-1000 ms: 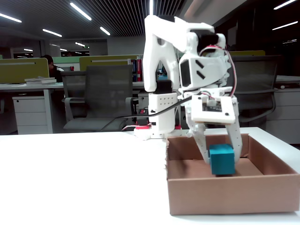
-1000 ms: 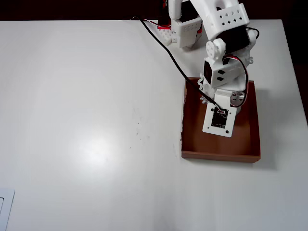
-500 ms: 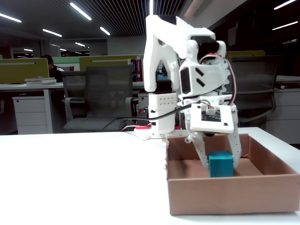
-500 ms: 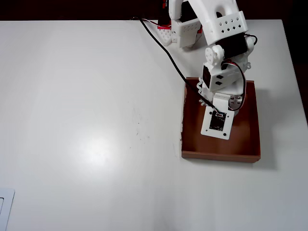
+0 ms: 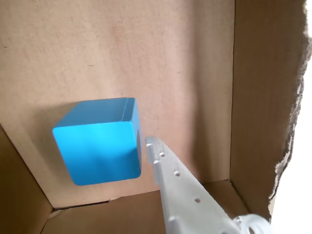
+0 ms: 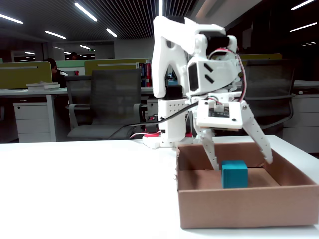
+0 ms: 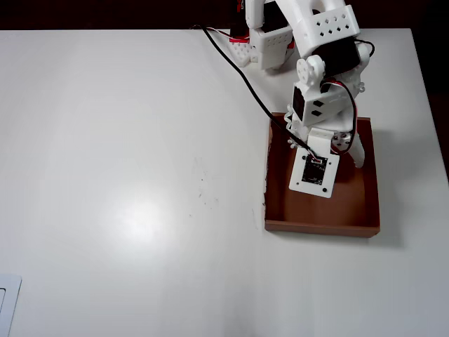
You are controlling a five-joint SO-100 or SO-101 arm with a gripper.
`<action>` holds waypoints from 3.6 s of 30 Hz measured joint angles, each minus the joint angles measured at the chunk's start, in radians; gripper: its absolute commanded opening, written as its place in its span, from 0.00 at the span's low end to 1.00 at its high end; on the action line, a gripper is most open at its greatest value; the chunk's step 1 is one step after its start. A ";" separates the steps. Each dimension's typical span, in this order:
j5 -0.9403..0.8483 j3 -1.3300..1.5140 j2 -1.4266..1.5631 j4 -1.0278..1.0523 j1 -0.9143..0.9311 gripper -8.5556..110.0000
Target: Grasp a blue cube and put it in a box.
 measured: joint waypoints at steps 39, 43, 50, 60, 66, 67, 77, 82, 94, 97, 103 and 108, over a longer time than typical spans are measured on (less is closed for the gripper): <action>-0.051 0.209 0.767 0.258 0.000 0.34; -0.057 0.328 0.905 0.216 0.000 0.33; -0.057 0.548 1.140 0.186 0.008 0.33; -0.057 0.831 1.422 0.092 0.032 0.32; -0.057 0.928 1.494 0.081 0.032 0.30; -0.057 0.930 1.499 0.083 0.032 0.30; -0.057 0.930 1.513 0.186 0.023 0.28; -0.057 0.930 1.520 0.198 0.023 0.28; -0.057 0.930 1.523 0.218 0.023 0.28; -0.057 0.930 1.523 0.218 0.023 0.28; -0.057 0.930 1.523 0.227 0.023 0.28; -0.057 0.930 1.523 0.227 0.023 0.28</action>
